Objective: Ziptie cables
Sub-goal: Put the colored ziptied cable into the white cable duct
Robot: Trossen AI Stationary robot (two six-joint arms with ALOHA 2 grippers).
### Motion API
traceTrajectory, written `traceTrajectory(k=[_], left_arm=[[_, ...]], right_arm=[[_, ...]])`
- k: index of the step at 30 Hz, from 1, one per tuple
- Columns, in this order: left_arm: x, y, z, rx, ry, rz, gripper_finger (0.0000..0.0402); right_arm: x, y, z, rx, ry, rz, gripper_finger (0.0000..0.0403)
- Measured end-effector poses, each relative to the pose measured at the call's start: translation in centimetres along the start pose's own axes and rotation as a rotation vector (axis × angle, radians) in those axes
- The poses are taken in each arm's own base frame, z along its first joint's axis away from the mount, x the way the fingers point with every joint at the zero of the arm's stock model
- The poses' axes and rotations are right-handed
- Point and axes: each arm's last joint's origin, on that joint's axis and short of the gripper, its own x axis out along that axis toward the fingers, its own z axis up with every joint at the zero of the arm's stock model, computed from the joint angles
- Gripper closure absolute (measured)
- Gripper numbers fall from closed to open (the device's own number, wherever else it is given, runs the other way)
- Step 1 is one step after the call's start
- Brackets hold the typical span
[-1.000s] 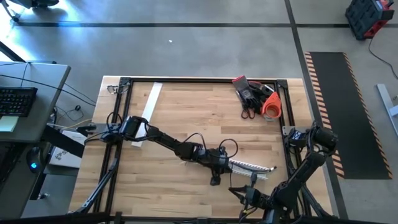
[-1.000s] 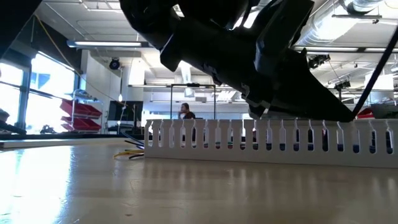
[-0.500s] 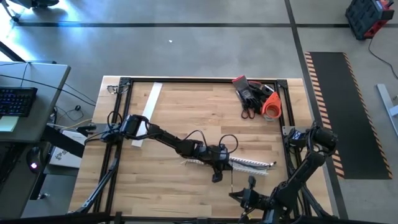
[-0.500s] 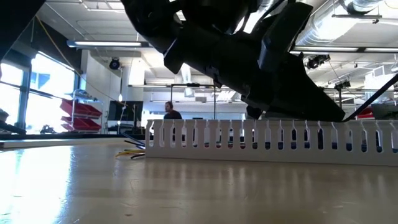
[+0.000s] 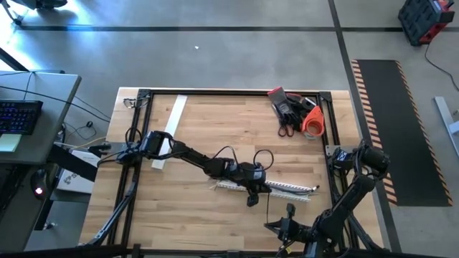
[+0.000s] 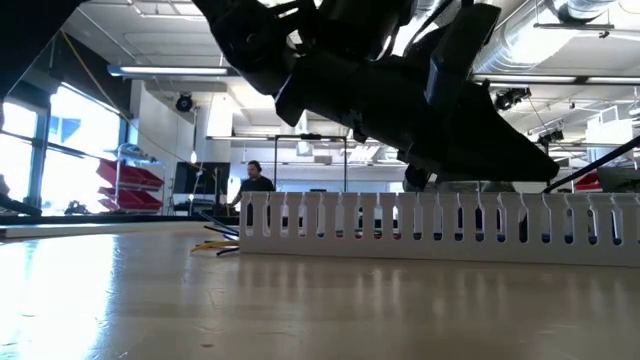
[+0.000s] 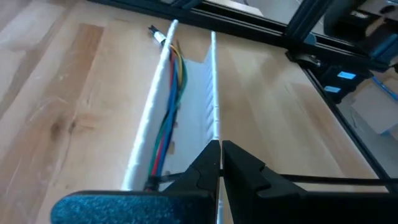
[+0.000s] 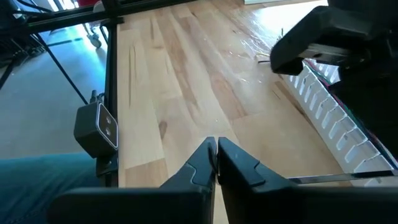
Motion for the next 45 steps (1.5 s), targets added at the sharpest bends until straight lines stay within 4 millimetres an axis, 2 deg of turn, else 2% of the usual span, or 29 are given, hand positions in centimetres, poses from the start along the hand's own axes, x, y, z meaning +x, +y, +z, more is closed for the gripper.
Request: traceTrajectory(k=[6, 22, 31, 36, 40, 45], left_arm=[[0.4, 1.2, -0.8, -0.031, 0.031, 0.003, 0.0401], [0.5, 2.0, -1.5, -0.044, 0.103, 0.036, 0.0402], [0.5, 2.2, -1.9, -0.044, 0.132, 0.068, 0.0402], [0.4, 2.3, -2.0, -0.038, 0.148, 0.102, 0.0402], [0.4, 2.3, -2.1, -0.037, 0.149, 0.105, 0.0402], [0.6, 2.7, -2.7, -0.042, 0.177, 0.12, 0.0402]], right_arm=[[0.0, 0.0, 0.0, 0.0, -0.002, -0.001, 0.0403], [0.5, -0.1, -0.2, 0.026, 0.036, 0.01, 0.0403], [3.1, -0.2, -1.6, -0.008, 0.059, -0.025, 0.0403], [4.4, 0.0, -3.1, -0.022, 0.094, -0.009, 0.0403], [4.7, 0.1, -3.8, 0.0, 0.11, -0.006, 0.0403], [4.3, 0.4, -4.1, 0.021, 0.103, 0.017, 0.0403]])
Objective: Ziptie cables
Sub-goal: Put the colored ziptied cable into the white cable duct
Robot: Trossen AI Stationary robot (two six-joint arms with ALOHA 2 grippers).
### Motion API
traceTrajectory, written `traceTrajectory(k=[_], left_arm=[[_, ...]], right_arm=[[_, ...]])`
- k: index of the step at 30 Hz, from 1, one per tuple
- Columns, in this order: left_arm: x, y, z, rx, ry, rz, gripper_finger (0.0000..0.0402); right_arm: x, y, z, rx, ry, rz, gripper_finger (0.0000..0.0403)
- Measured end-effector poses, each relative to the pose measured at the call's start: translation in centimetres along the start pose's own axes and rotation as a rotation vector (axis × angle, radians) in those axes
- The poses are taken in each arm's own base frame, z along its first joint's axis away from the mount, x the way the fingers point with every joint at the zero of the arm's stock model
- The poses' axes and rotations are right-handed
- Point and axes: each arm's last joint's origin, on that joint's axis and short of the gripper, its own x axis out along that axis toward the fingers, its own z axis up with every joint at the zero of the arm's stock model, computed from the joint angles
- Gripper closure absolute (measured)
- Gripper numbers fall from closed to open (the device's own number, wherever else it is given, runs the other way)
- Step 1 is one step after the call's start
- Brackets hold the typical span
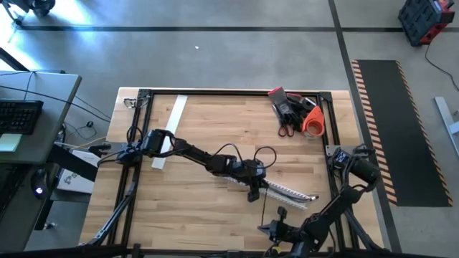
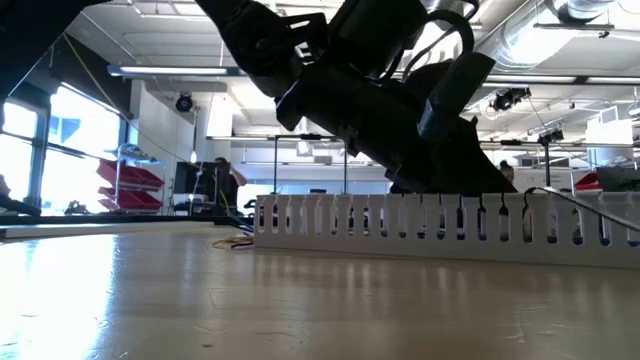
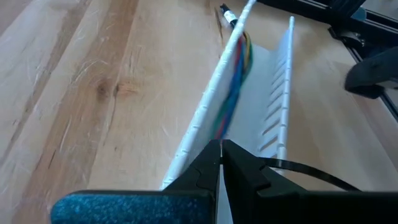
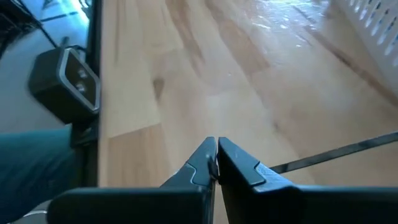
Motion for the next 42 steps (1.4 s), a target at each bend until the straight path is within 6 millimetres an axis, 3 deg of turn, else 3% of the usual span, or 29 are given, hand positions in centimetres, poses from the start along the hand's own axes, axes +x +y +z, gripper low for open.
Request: traceTrajectory(k=[14, 35, 42], left_arm=[[0.8, 0.2, -0.8, 0.004, -0.001, 0.001, 0.0401], [0.9, -0.1, -1.4, 0.053, 0.024, 0.051, 0.0401], [1.1, -0.4, -1.7, 0.067, 0.017, 0.071, 0.0401]], right_arm=[[-0.3, 0.3, -0.2, 0.015, 0.0, 0.019, 0.0403], [-1.4, 2.7, 2.4, -0.143, -0.01, 0.017, 0.0403], [-0.2, 1.4, 2.0, -0.16, 0.035, -0.003, 0.0403]])
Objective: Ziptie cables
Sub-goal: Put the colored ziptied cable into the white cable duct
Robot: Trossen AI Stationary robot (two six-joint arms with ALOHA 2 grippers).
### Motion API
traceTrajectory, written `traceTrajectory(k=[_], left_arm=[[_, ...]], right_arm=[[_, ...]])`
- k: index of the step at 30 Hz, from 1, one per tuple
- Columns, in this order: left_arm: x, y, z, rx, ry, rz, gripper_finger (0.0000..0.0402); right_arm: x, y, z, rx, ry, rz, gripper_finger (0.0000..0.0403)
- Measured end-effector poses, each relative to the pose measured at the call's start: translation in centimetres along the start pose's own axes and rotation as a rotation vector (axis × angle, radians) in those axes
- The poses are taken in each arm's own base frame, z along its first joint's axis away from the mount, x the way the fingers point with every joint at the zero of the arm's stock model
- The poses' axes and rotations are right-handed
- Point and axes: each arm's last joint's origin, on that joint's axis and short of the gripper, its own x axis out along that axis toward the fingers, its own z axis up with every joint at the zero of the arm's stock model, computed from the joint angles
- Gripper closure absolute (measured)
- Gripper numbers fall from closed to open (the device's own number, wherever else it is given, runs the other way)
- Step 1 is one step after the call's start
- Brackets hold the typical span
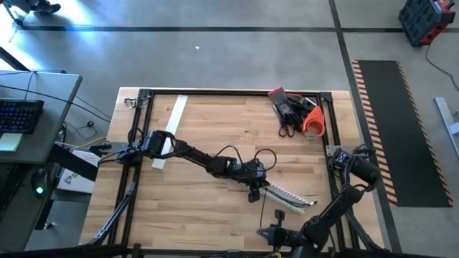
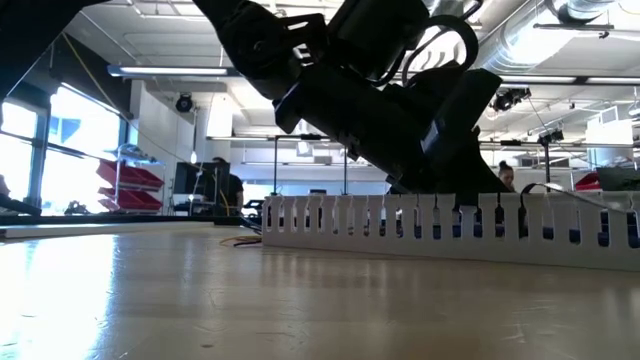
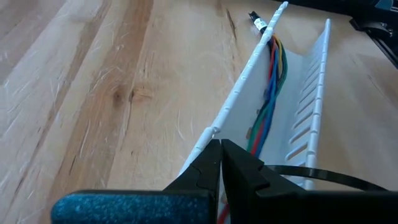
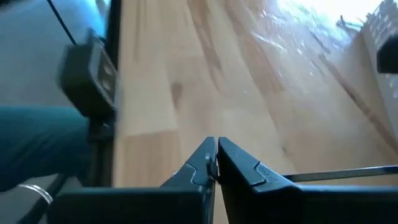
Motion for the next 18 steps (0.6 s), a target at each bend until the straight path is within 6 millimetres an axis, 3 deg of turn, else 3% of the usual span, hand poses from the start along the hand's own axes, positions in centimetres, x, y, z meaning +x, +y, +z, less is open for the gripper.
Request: traceTrajectory(k=[6, 12, 18], left_arm=[[-0.2, -0.4, 0.4, 0.013, -0.035, -0.013, 0.0401], [-2.3, -1.4, 2.3, 0.045, -0.063, -0.039, 0.0401], [-3.1, -1.8, 3.0, 0.065, -0.061, -0.081, 0.0401]], right_arm=[[1.0, -1.0, -0.3, 0.001, 0.025, -0.006, 0.0403], [1.1, -1.0, -0.2, -0.003, 0.038, 0.002, 0.0403], [1.1, -1.0, -0.2, -0.003, 0.039, 0.004, 0.0403]])
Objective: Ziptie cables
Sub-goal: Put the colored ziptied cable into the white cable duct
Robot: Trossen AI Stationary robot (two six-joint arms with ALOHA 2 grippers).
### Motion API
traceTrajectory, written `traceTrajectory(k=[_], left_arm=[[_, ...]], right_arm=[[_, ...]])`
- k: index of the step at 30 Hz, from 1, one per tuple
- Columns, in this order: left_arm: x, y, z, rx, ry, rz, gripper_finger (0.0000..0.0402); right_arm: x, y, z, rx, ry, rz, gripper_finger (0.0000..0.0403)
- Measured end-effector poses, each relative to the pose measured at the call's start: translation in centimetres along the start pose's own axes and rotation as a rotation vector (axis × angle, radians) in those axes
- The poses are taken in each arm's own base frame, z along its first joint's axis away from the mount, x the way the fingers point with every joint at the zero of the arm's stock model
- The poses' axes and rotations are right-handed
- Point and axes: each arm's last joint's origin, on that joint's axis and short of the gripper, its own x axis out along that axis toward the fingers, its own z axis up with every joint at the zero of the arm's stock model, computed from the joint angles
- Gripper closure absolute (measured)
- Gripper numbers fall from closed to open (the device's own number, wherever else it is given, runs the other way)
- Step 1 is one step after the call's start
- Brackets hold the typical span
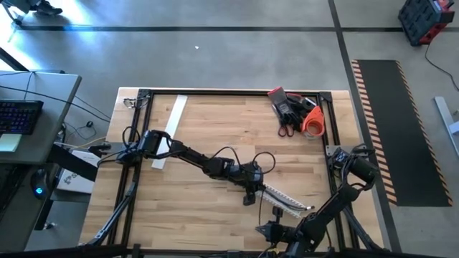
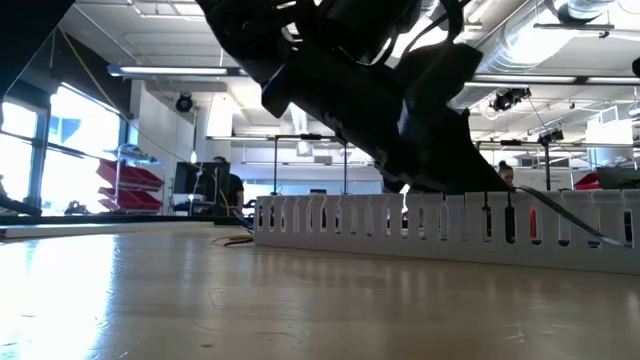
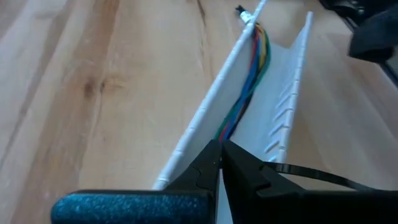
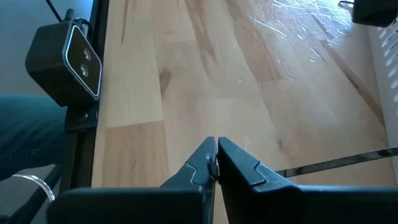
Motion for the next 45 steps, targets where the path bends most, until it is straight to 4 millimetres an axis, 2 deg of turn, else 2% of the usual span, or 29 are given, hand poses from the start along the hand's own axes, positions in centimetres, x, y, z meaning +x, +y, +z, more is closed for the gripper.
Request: traceTrajectory(k=[8, 15, 19, 27, 34, 40, 45], left_arm=[[-0.3, 0.0, -0.6, 0.031, 0.106, -0.039, 0.0401], [1.2, 0.5, -2.6, 0.091, 0.168, -0.169, 0.0401], [1.1, 0.1, -2.6, 0.137, 0.163, -0.168, 0.0402], [-1.5, -1.2, 0.5, 0.22, 0.093, -0.096, 0.0401], [-5.6, -2.4, 3.8, 0.26, 0.075, 0.018, 0.0401], [-8.6, -2.7, 4.3, 0.279, 0.18, 0.197, 0.0383], [-10.1, -2.1, 2.6, 0.25, 0.32, 0.34, 0.035]], right_arm=[[0.0, 0.0, 0.0, -0.001, -0.001, -0.001, 0.0403], [0.0, 0.0, 0.0, -0.008, 0.0, -0.001, 0.0403], [0.0, 0.0, 0.0, -0.012, 0.001, -0.001, 0.0403], [0.0, 0.0, 0.0, -0.029, 0.002, -0.002, 0.0403], [0.0, -0.1, 0.0, -0.04, 0.0, -0.009, 0.0403], [0.0, 0.0, 0.0, -0.051, 0.003, -0.005, 0.0398], [0.0, 0.0, 0.0, -0.06, 0.005, 0.003, 0.0339]])
